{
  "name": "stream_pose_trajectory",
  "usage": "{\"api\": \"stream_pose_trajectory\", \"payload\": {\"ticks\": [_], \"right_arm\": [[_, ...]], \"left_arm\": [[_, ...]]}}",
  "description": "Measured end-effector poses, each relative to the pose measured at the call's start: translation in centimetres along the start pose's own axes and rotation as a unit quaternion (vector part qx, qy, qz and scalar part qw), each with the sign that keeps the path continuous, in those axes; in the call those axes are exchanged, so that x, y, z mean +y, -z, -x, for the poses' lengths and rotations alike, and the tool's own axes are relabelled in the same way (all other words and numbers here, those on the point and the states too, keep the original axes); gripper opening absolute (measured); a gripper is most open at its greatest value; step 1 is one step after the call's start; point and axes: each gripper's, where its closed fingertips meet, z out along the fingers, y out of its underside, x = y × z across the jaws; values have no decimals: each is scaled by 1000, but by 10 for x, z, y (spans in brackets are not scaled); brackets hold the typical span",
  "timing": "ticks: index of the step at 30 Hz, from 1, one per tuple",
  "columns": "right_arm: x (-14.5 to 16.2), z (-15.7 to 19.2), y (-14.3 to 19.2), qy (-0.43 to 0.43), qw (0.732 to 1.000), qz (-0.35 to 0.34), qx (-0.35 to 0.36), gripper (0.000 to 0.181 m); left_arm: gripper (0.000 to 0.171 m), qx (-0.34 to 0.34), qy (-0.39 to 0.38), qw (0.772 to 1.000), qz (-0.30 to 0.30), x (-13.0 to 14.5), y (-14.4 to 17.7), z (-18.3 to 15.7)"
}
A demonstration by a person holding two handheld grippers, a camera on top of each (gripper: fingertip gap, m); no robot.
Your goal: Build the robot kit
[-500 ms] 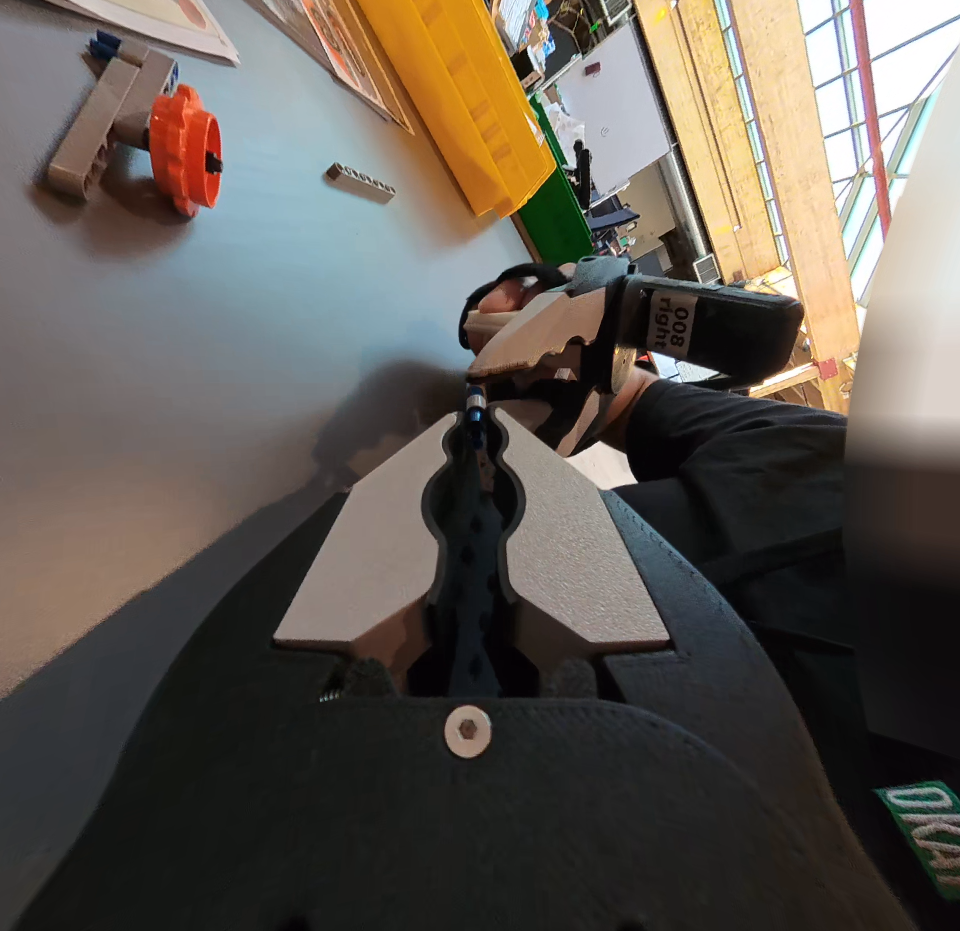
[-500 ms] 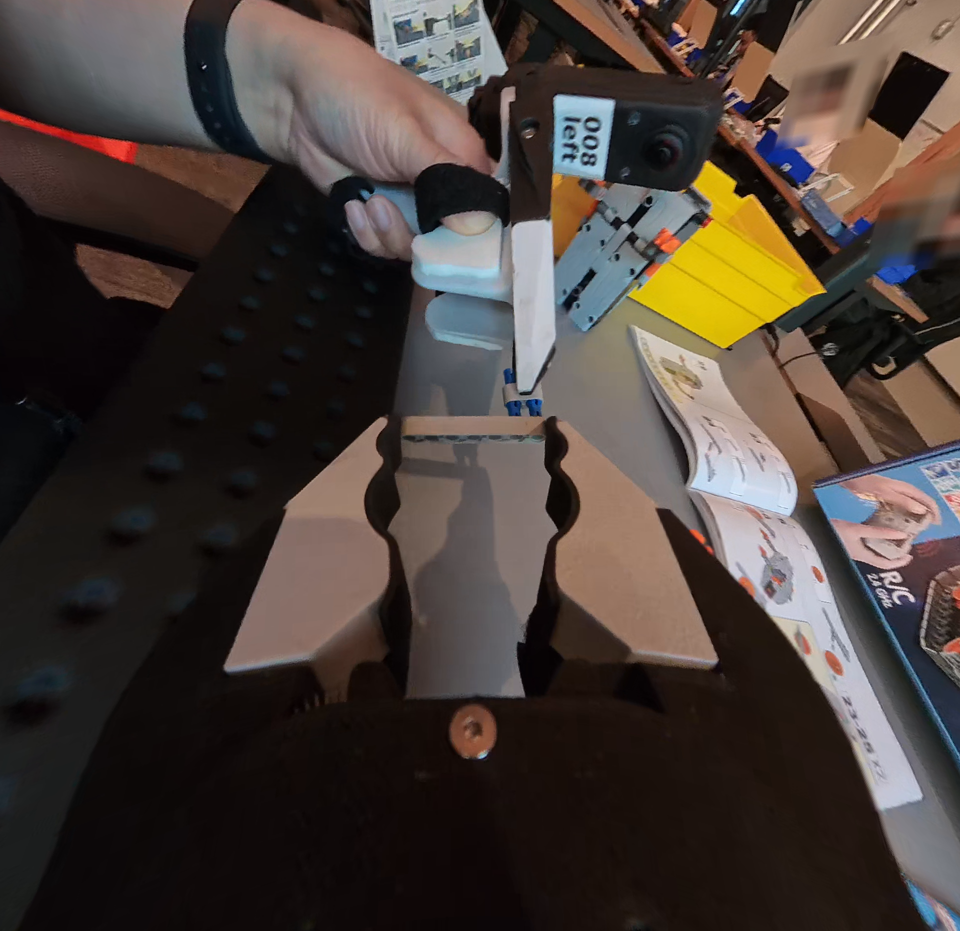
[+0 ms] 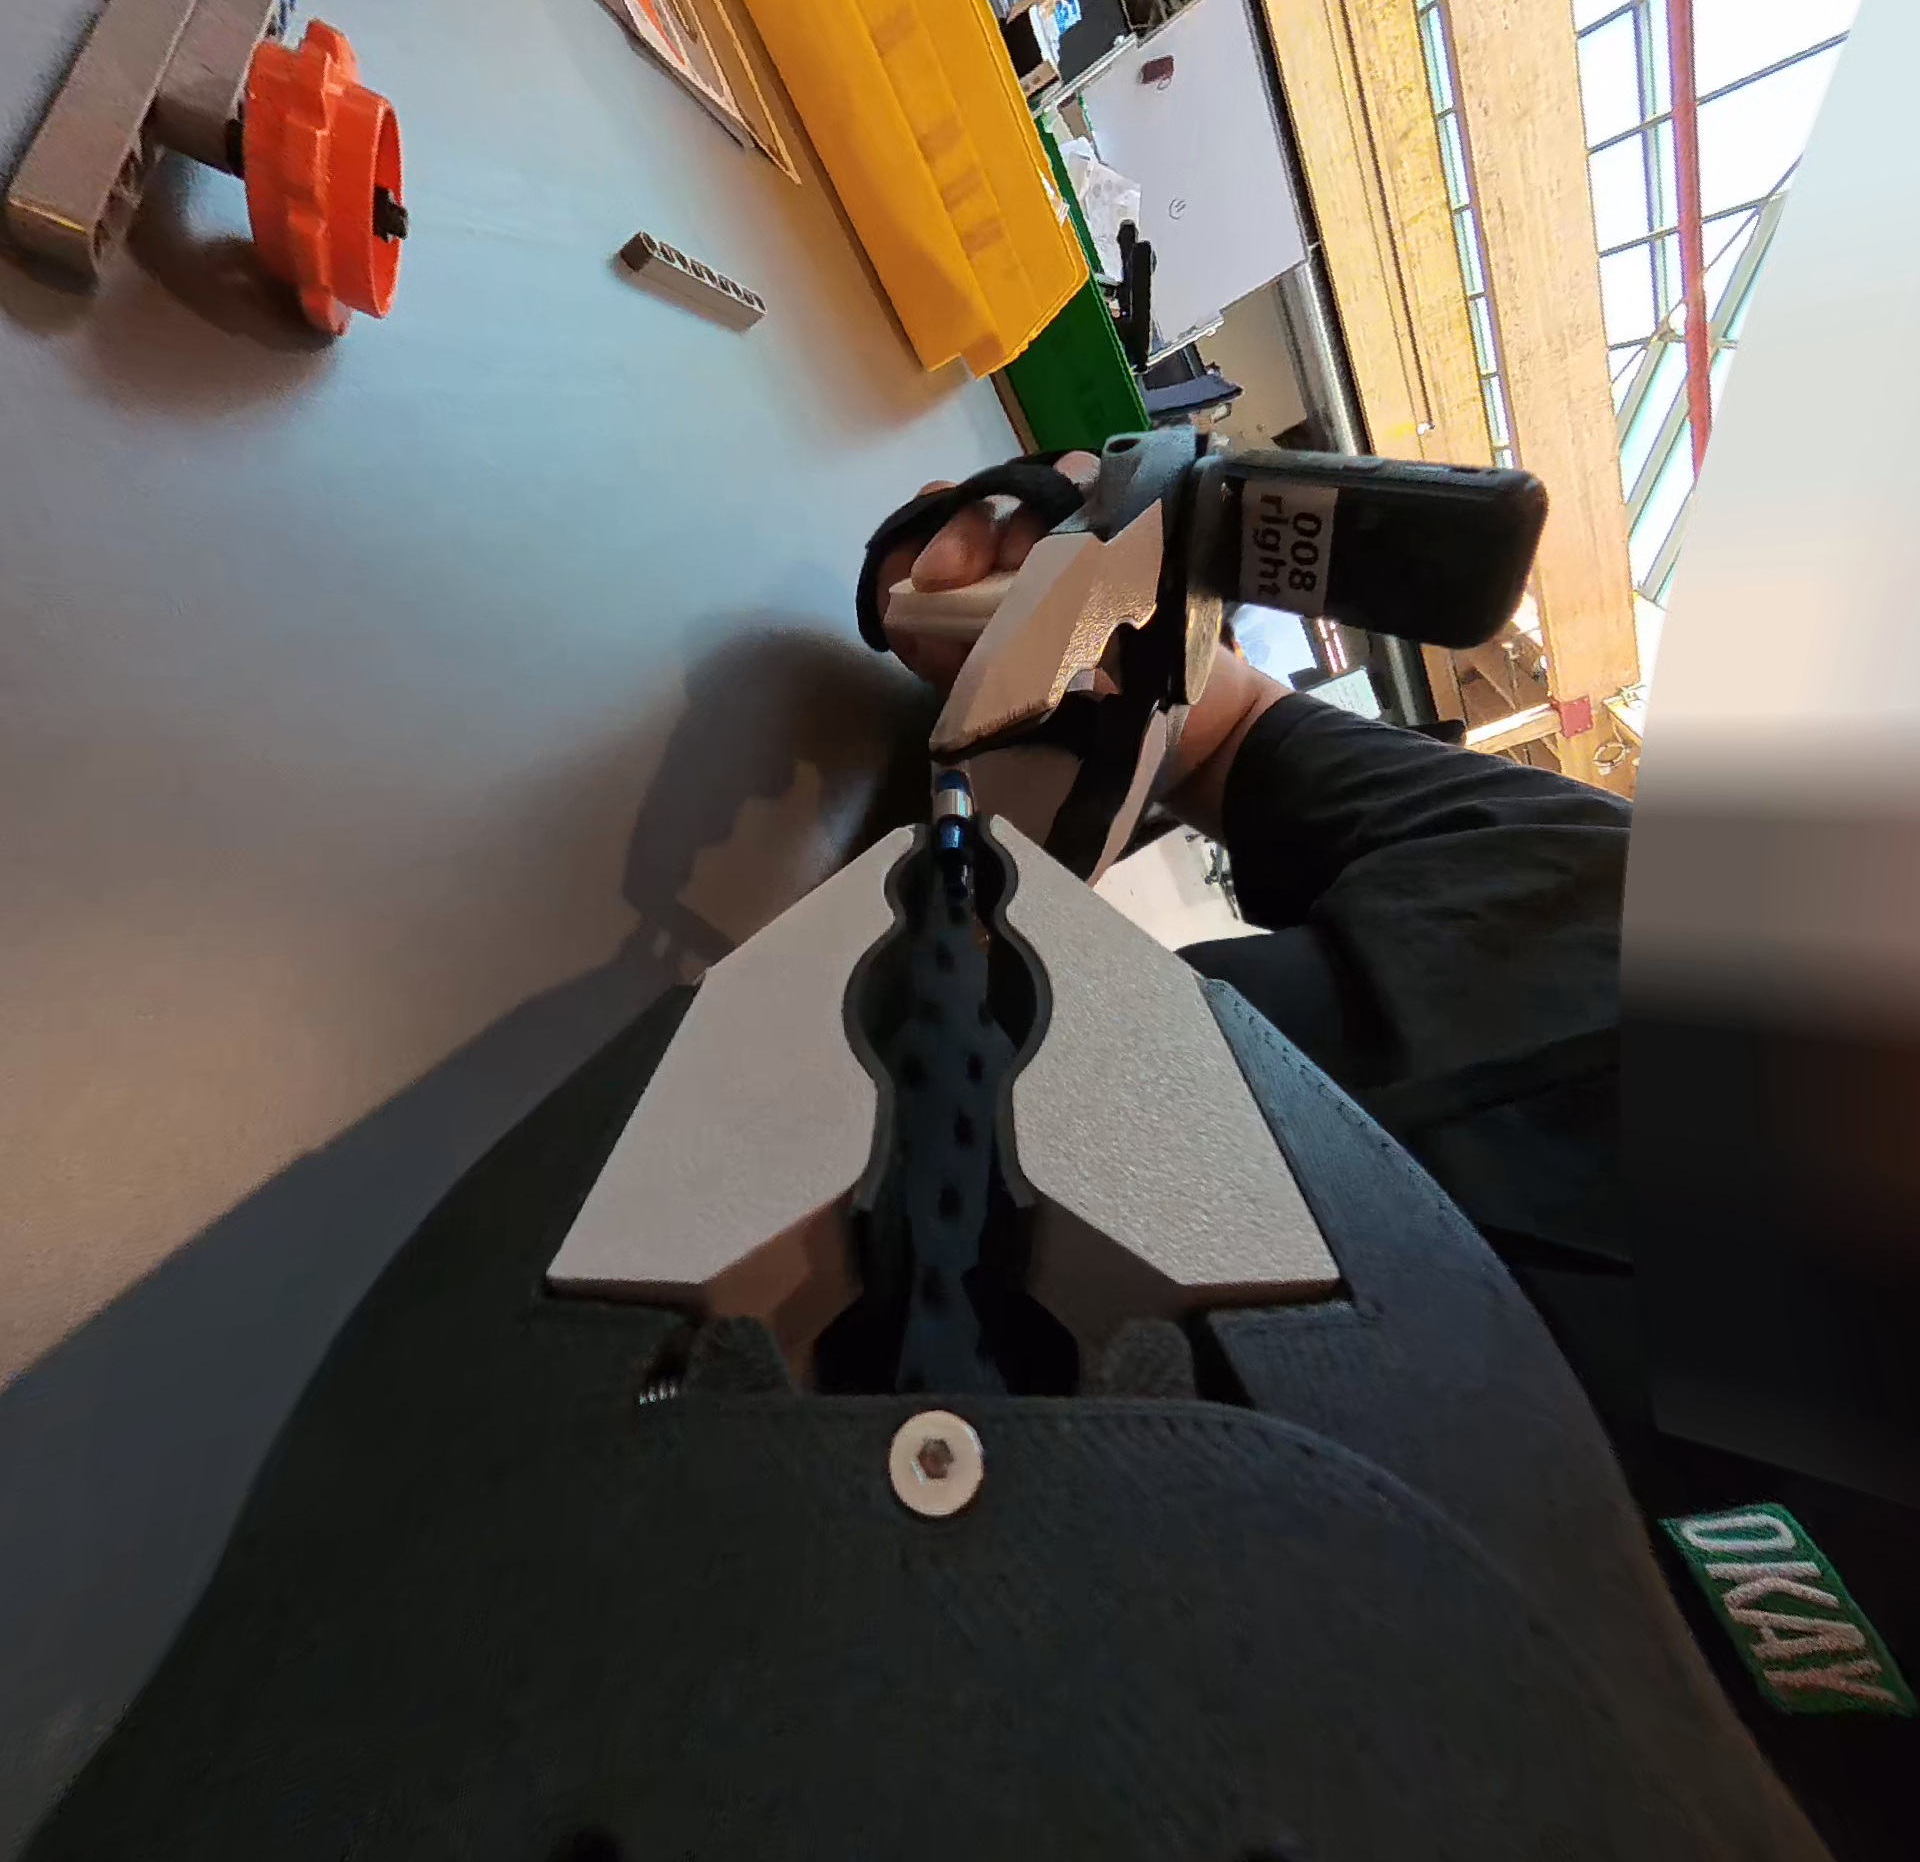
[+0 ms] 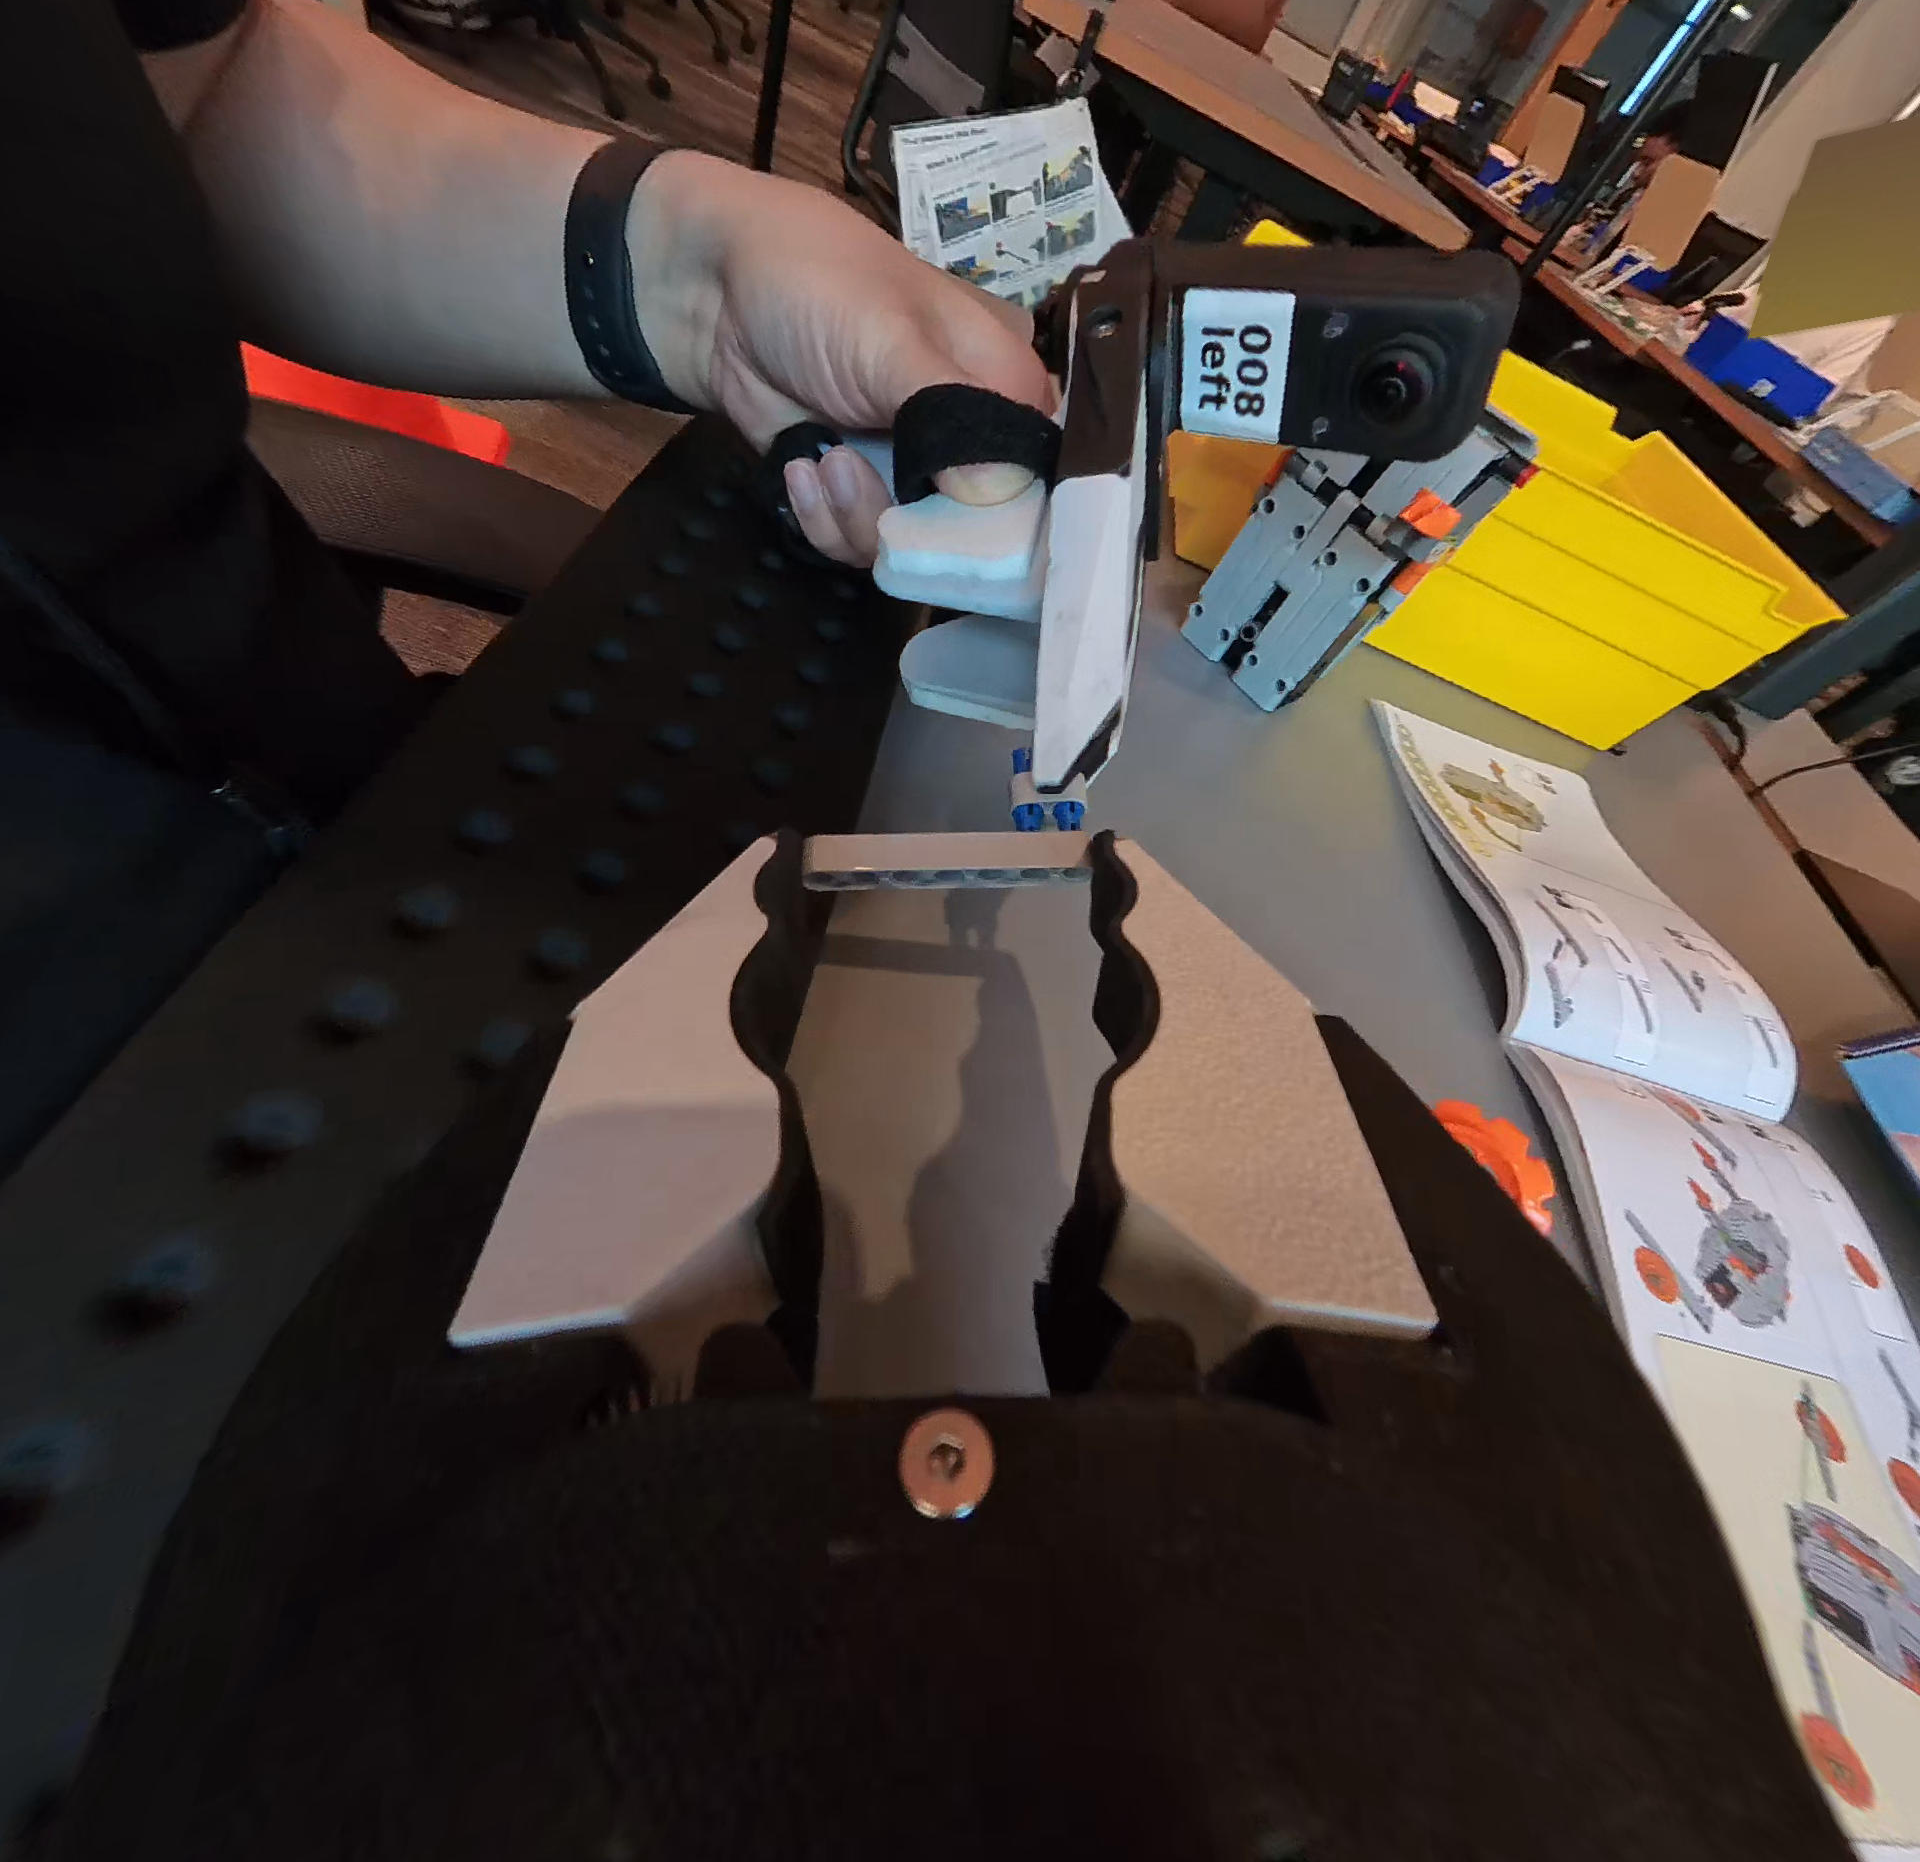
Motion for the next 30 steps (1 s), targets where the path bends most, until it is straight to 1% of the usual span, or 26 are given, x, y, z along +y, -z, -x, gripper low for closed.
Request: {"api": "stream_pose_trajectory", "payload": {"ticks": [3,7,12,15,19,20,22,24,26,28,30], "right_arm": [[4,0,4,-9,1000,-11,-23,54],[6,-2,12,-3,999,-26,-38,54],[5,-9,22,16,999,-40,-25,54],[10,-9,27,45,998,-36,-22,54],[21,-9,30,76,997,-4,-24,54],[23,-8,30,87,996,11,-27,54],[37,-6,34,122,989,70,-41,55],[56,-2,43,116,981,139,-70,55],[67,-5,54,103,974,188,-72,54],[80,-8,69,91,957,262,-85,55],[92,-15,87,100,926,352,-94,55]], "left_arm": [[6,-12,8,1000,2,-1,-4,2],[6,-12,26,1000,2,-4,-11,1],[5,-4,41,999,-20,-13,-19,-3],[6,-13,41,999,-25,-15,-25,-2],[5,-48,18,998,-32,-14,-31,7],[5,-57,15,998,-34,-14,-31,8],[6,-93,7,995,-33,-12,-29,16],[6,-117,1,993,-26,-9,-28,20],[6,-122,2,992,-19,-7,-29,20],[6,-125,3,992,-11,-5,-30,20],[6,-128,-1,992,-6,-5,-29,19]]}}
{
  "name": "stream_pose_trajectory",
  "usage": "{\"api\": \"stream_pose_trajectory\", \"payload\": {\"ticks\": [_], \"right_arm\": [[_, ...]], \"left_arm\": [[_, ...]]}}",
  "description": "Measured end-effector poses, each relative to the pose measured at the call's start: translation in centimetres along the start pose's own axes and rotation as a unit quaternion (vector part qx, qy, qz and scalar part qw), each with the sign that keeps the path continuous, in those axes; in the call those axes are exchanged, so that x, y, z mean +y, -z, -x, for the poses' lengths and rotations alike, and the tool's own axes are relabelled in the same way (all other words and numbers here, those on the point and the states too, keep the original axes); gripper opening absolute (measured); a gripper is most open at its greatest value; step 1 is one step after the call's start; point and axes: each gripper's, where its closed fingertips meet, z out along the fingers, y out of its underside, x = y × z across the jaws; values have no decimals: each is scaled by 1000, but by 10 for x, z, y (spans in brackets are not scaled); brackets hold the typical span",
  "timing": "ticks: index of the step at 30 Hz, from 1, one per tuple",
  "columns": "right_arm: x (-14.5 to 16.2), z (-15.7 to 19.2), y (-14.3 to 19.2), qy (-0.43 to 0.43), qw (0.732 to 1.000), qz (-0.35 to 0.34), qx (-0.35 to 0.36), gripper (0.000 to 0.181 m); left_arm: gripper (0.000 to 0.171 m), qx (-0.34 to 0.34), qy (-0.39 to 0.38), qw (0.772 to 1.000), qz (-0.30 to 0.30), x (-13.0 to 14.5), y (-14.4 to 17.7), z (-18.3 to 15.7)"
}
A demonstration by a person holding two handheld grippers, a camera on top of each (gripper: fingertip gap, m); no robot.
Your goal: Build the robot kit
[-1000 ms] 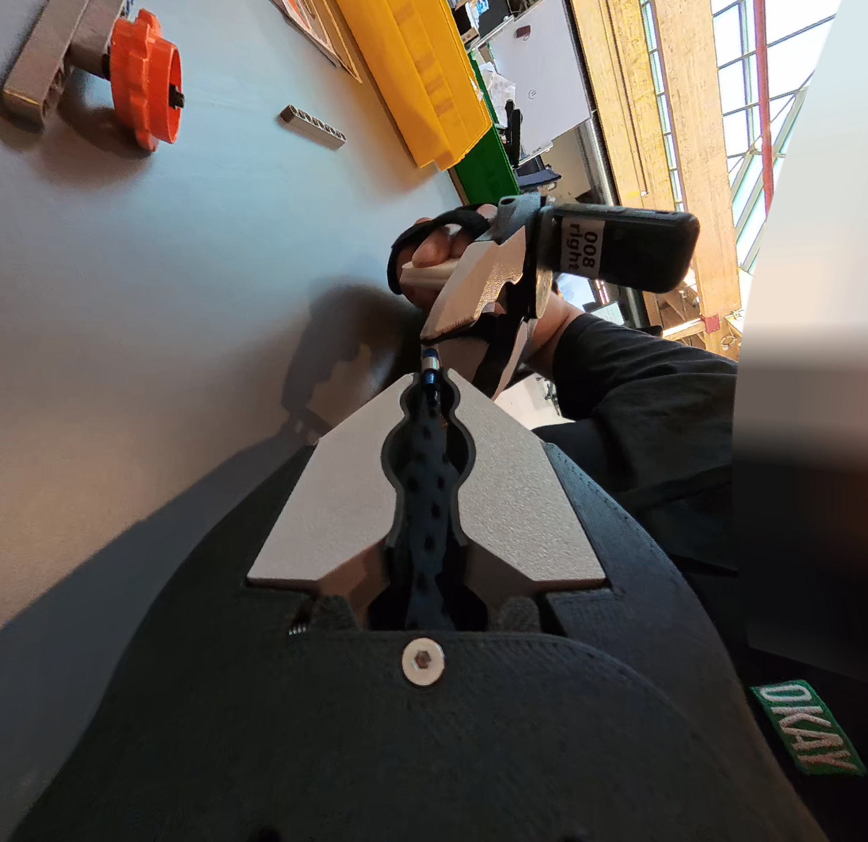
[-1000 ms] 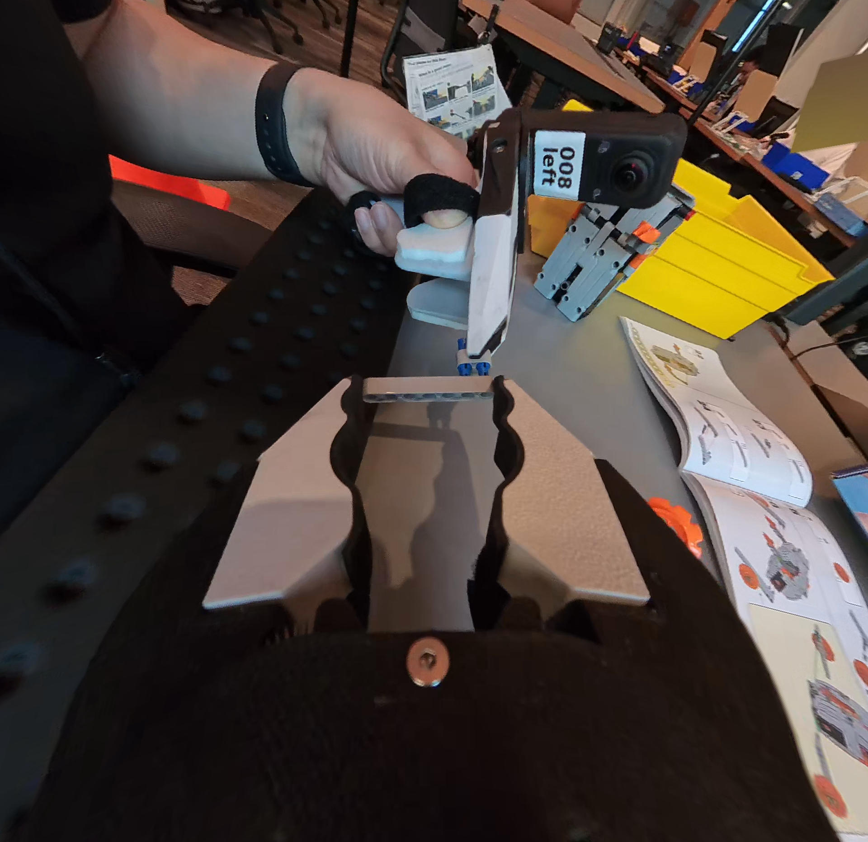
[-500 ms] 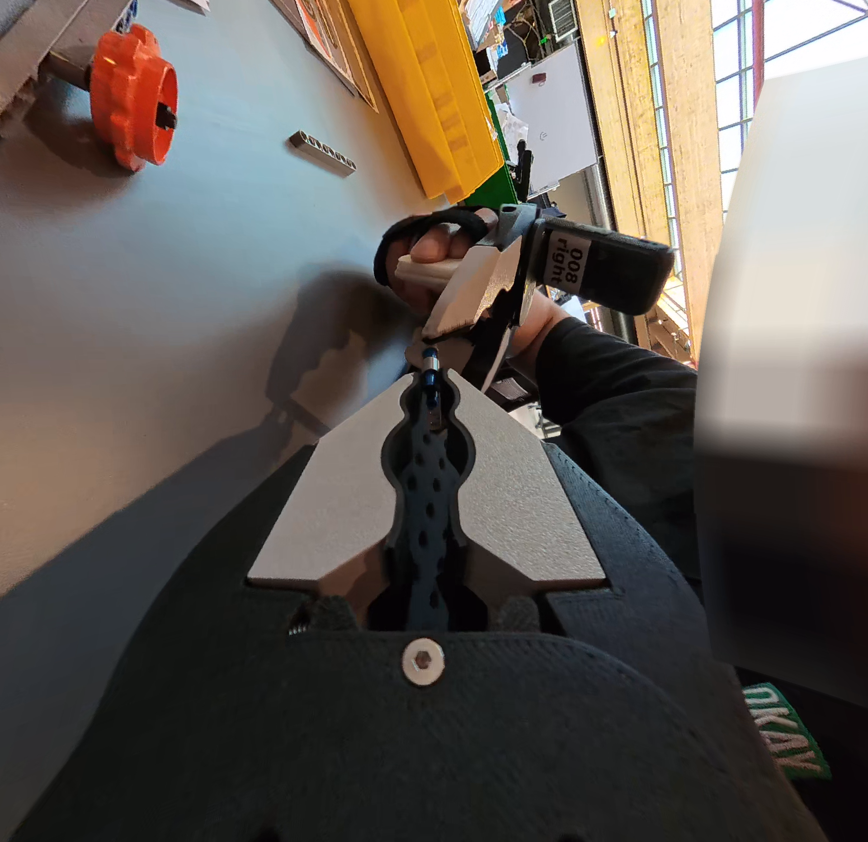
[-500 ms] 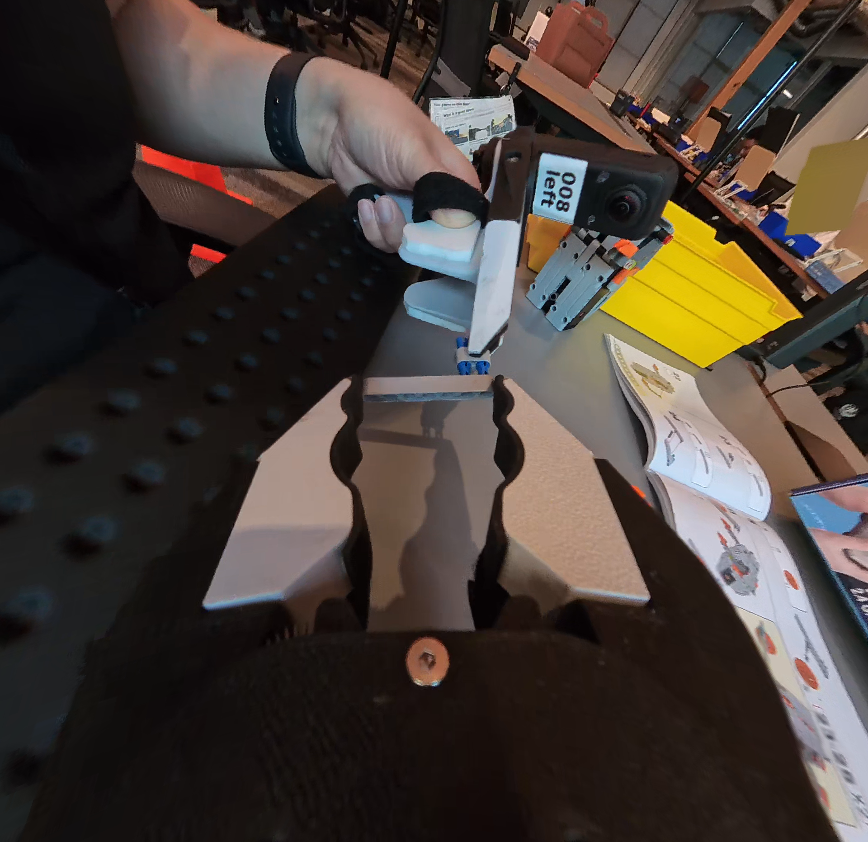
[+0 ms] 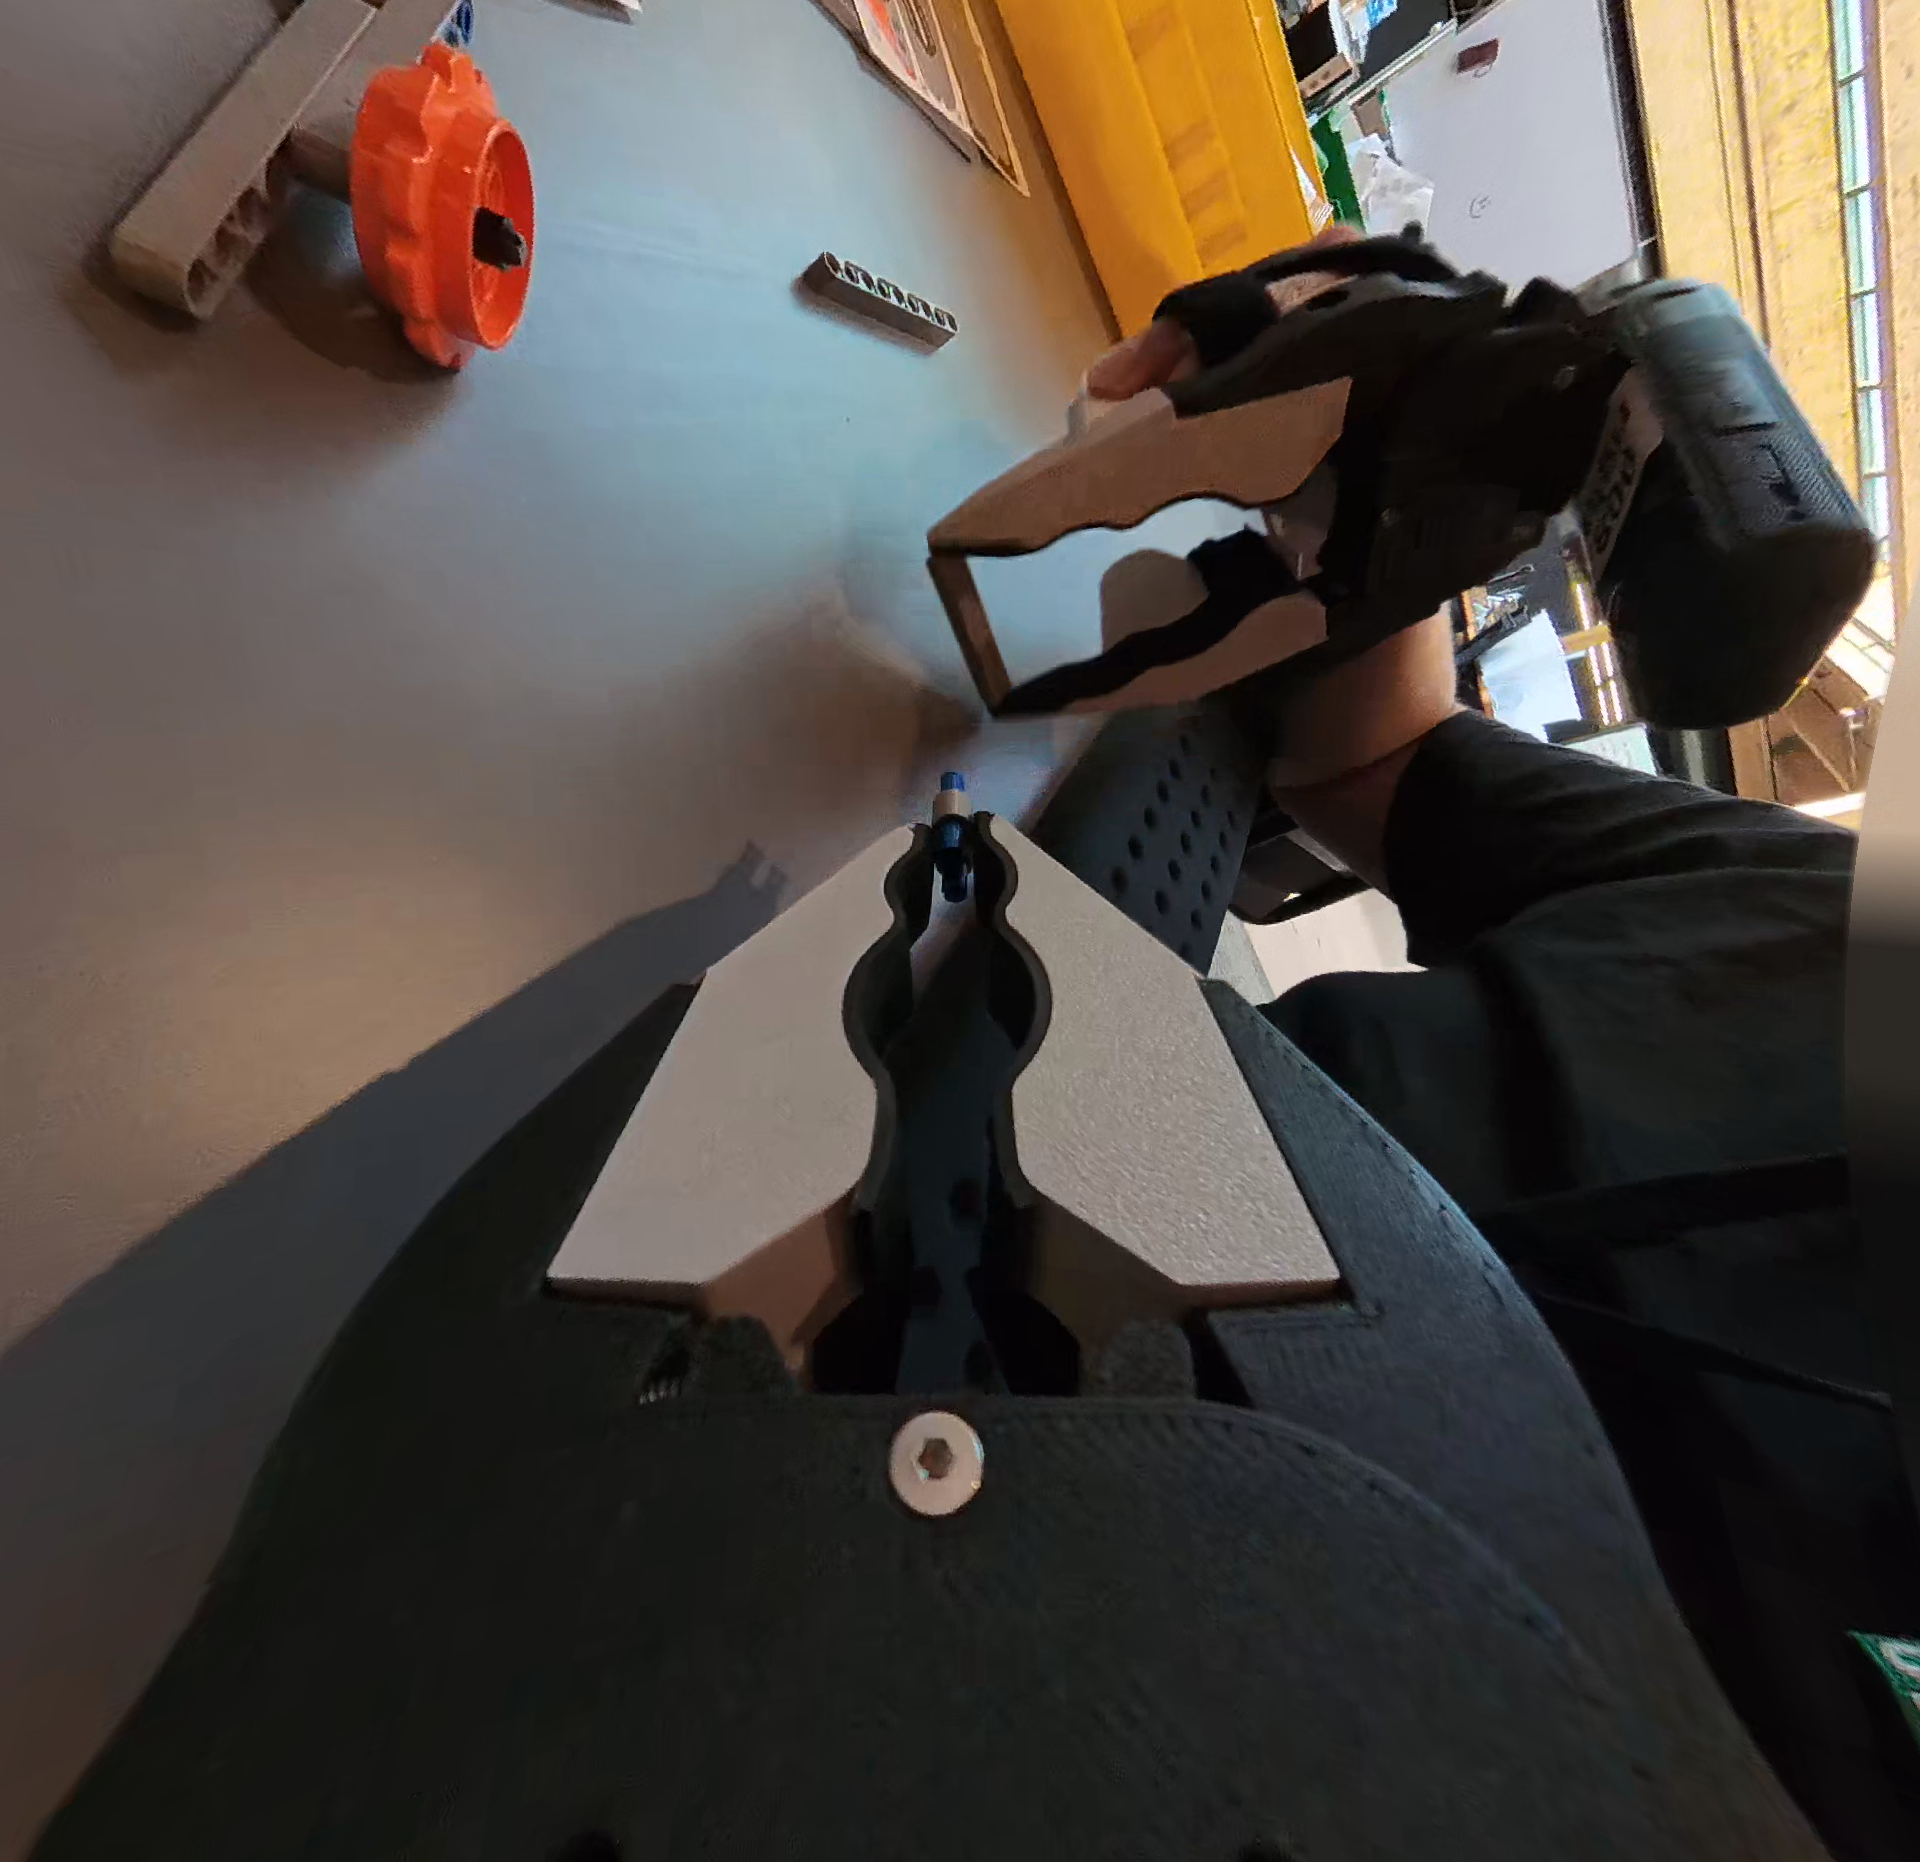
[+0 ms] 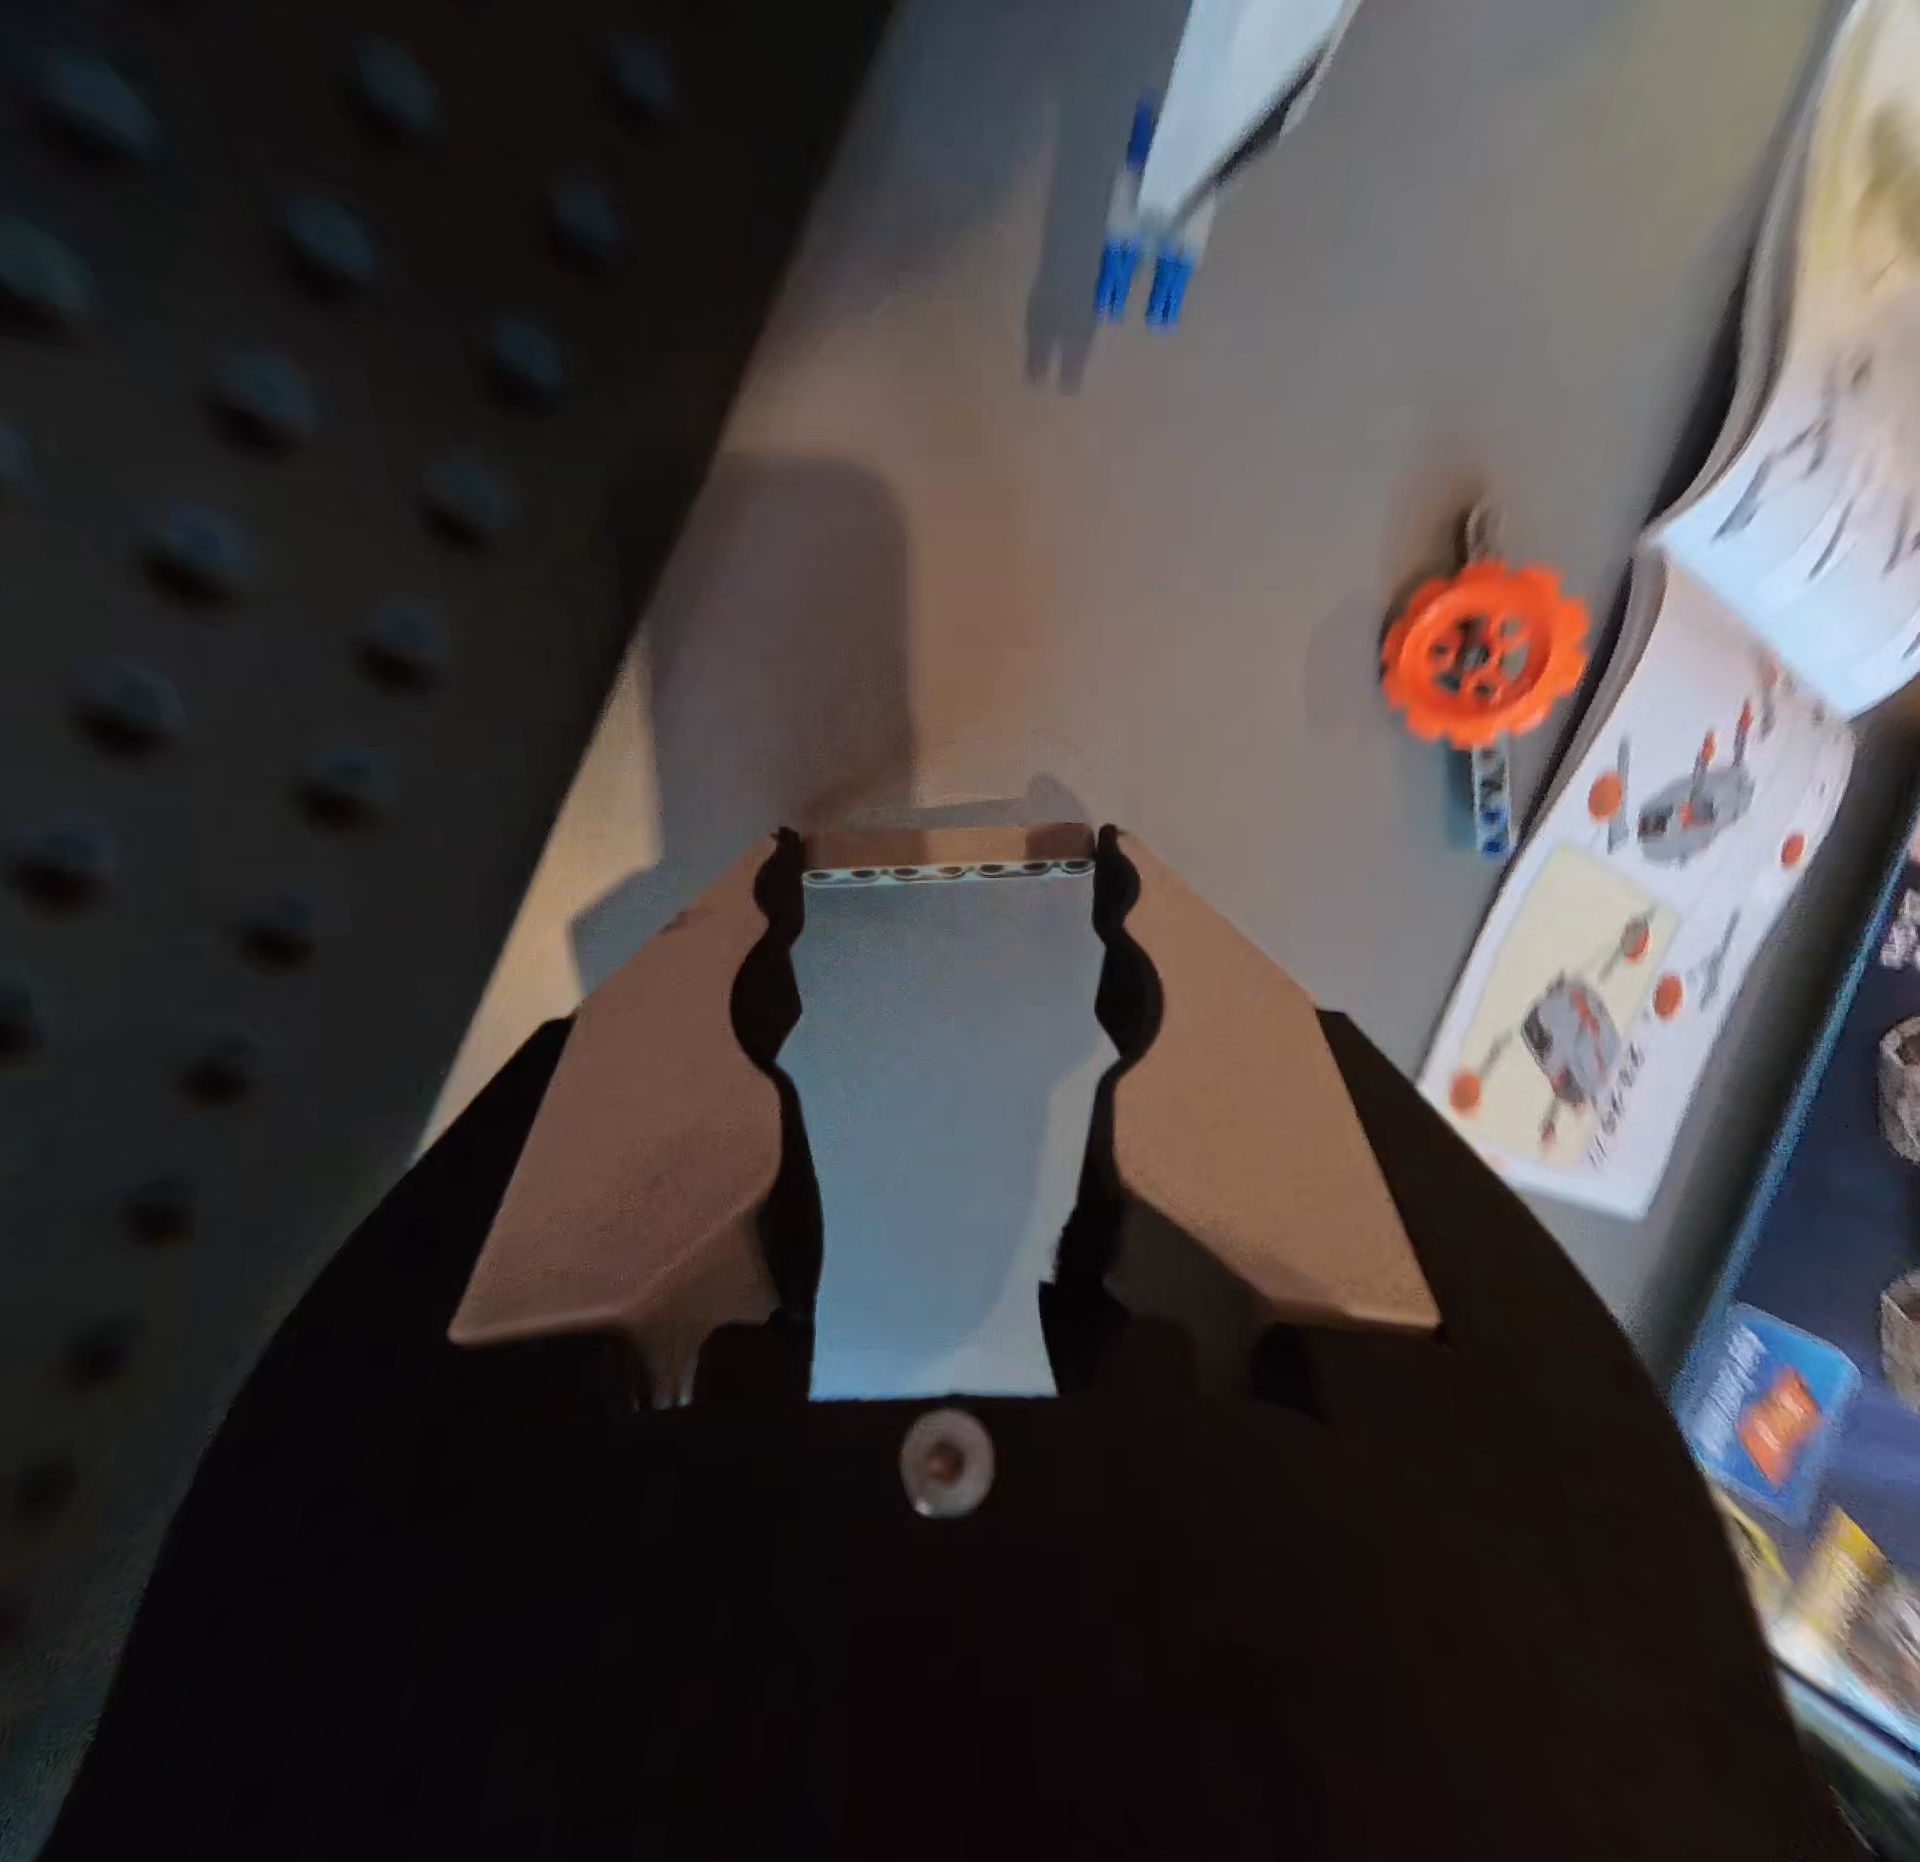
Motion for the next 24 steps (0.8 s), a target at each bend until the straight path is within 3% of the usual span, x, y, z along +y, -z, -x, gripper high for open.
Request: {"api": "stream_pose_trajectory", "payload": {"ticks": [2,5,9,20,24], "right_arm": [[21,3,6,31,994,101,-27,55],[48,12,16,79,961,250,-87,55],[67,10,19,135,916,358,-120,55],[70,10,16,157,893,392,-157,55],[65,12,24,126,910,360,-163,62]], "left_arm": [[6,-1,-8,1000,7,1,2,-3],[6,1,-21,1000,14,4,8,-9],[6,2,-38,999,10,7,23,-18],[5,46,-28,999,-7,12,50,-20],[5,56,-26,998,-14,11,54,-17]]}}
